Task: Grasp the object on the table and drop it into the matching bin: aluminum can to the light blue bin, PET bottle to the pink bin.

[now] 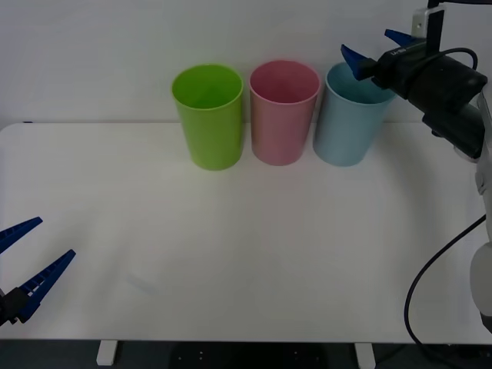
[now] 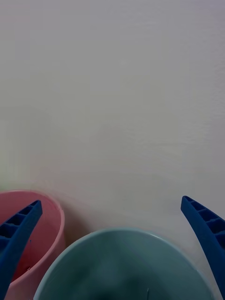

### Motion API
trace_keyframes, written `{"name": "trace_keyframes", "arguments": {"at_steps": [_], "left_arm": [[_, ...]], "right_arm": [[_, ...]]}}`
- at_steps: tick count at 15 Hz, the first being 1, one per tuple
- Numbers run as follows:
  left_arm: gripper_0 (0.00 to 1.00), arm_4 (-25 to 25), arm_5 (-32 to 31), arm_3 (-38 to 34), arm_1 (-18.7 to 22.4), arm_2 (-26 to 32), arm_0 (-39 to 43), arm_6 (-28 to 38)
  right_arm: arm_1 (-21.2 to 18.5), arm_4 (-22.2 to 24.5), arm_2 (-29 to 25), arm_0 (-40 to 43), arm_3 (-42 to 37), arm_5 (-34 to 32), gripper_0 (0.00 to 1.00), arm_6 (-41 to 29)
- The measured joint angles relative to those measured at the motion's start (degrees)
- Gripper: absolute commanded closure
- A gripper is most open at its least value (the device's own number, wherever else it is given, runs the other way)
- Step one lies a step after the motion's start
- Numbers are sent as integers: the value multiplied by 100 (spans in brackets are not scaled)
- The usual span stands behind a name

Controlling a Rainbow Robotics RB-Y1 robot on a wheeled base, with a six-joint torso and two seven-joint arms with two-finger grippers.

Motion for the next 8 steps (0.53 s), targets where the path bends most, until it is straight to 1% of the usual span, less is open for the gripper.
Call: {"name": "trace_keyframes", "arguments": {"at_steps": [2,6,8], "left_arm": [[0,0,0,0,0,0,0,0],[0,0,0,0,0,0,0,0],[0,0,0,0,0,0,0,0]], "right_arm": [[5,-77,56,281,-444,-60,0,5],[2,-404,362,1324,-1828,-122,0,-74],[5,-513,382,1840,-2463,-338,0,-108]]}}
